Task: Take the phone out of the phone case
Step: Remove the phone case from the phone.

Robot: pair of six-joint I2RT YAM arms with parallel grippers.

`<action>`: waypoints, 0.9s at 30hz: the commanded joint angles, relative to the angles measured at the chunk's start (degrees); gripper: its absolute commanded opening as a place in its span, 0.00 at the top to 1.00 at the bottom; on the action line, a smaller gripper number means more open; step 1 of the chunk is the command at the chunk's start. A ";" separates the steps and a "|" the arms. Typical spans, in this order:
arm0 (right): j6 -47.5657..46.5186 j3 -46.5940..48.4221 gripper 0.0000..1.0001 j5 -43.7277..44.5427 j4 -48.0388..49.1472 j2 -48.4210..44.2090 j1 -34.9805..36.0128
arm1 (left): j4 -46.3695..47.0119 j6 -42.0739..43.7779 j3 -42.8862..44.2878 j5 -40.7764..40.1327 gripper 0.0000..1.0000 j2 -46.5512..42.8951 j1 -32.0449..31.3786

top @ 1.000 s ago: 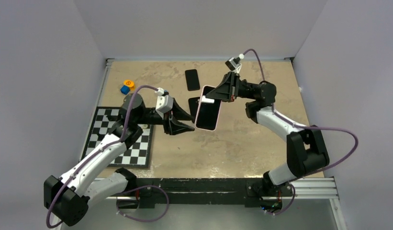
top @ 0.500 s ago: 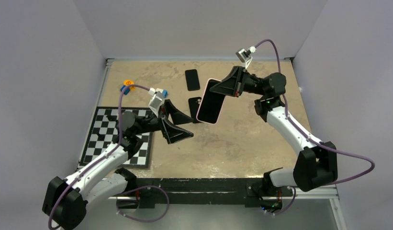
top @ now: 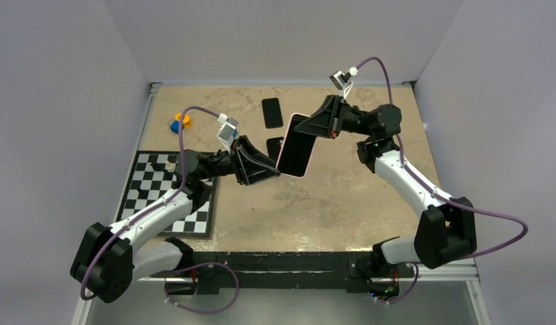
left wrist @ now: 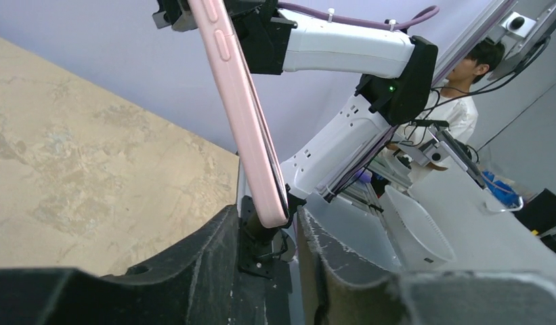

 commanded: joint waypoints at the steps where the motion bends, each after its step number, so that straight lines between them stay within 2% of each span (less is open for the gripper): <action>1: 3.74 -0.65 1.00 1.43 6.55 0.34 0.09 | 5.61 0.46 2.93 1.77 0.64 0.61 -0.20; 3: 5.14 -1.04 1.00 1.52 8.59 1.00 0.17 | 5.67 0.48 3.64 2.84 0.67 1.33 -0.20; 7: 7.81 -1.31 1.00 1.61 11.79 2.20 0.11 | 6.46 0.68 3.78 3.82 0.84 1.63 -0.21; 9: 8.24 -1.19 1.00 1.68 11.95 2.54 0.13 | 7.09 1.23 3.75 5.05 0.88 1.63 -0.22; 14: 9.28 -0.78 1.00 1.61 9.57 3.83 0.13 | 16.75 0.79 3.12 10.64 0.99 2.16 -0.52; 17: 10.88 -1.21 1.00 1.44 9.24 5.57 0.14 | 26.96 0.28 2.60 13.06 1.00 1.96 -0.51; 22: 21.50 -2.66 1.00 1.38 22.19 10.36 1.25 | 27.30 0.02 8.50 16.56 1.00 4.26 -0.56; 27: 27.63 -2.24 1.00 2.05 29.33 13.26 2.44 | 27.22 1.26 12.64 18.10 1.00 6.87 -0.52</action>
